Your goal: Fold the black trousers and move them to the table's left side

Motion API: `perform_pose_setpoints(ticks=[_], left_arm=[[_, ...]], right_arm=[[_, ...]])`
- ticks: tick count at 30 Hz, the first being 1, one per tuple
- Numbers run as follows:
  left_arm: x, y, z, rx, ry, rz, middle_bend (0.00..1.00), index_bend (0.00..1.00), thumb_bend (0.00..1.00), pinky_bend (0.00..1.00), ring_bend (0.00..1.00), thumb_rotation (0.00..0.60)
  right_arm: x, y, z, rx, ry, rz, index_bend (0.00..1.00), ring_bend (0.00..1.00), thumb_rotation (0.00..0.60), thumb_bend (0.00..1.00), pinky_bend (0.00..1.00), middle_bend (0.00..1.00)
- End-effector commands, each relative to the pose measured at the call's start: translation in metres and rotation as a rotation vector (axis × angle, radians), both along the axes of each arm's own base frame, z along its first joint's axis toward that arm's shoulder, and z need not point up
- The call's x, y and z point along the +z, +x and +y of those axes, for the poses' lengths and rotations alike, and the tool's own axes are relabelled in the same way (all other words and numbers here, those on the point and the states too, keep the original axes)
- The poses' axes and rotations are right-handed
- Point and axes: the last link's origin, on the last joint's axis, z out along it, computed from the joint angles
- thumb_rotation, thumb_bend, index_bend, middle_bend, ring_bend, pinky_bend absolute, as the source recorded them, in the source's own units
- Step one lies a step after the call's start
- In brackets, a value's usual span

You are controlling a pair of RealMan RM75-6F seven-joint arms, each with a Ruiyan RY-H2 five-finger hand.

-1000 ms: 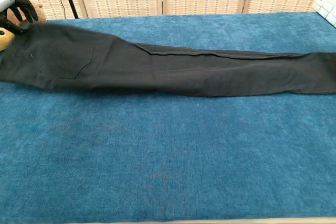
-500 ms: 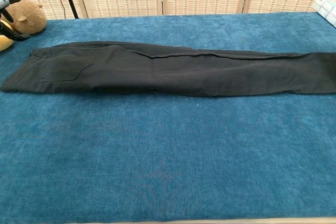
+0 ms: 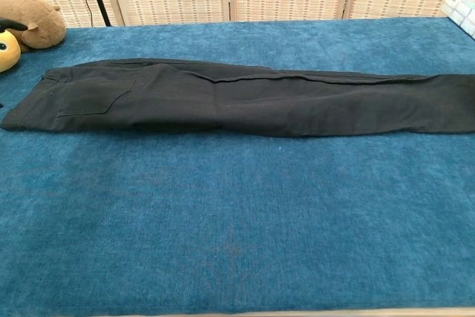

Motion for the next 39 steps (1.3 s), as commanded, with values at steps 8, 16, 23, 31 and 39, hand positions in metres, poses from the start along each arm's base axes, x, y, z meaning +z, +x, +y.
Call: perform_pose_setpoints(ticks=[8, 16, 23, 31, 39], left_arm=[[-0.01, -0.013, -0.019, 0.023, 0.017, 0.014, 0.03, 0.05, 0.14, 0.04, 0.0, 0.6], [-0.024, -0.028, -0.025, 0.066, 0.044, 0.026, 0.18, 0.24, 0.2, 0.05, 0.08, 0.6], [-0.038, -0.033, -0.019, 0.048, 0.063, 0.062, 0.23, 0.3, 0.21, 0.13, 0.14, 0.6], [-0.053, -0.034, -0.012, 0.03, 0.066, 0.065, 0.24, 0.31, 0.23, 0.14, 0.15, 0.6], [-0.061, -0.033, -0.002, 0.03, 0.072, 0.1, 0.24, 0.31, 0.23, 0.14, 0.15, 0.6]], right_arm=[[0.005, -0.004, 0.06, -0.023, -0.028, -0.067, 0.0, 0.0, 0.6, 0.0, 0.0, 0.0], [0.015, -0.002, 0.077, -0.022, -0.07, -0.112, 0.0, 0.0, 0.6, 0.0, 0.0, 0.0], [0.016, -0.003, 0.076, -0.03, -0.062, -0.137, 0.0, 0.0, 0.6, 0.0, 0.0, 0.0], [0.014, -0.004, 0.074, -0.033, -0.054, -0.153, 0.0, 0.0, 0.6, 0.0, 0.0, 0.0], [0.015, -0.004, 0.074, -0.036, -0.056, -0.17, 0.0, 0.0, 0.6, 0.0, 0.0, 0.0]])
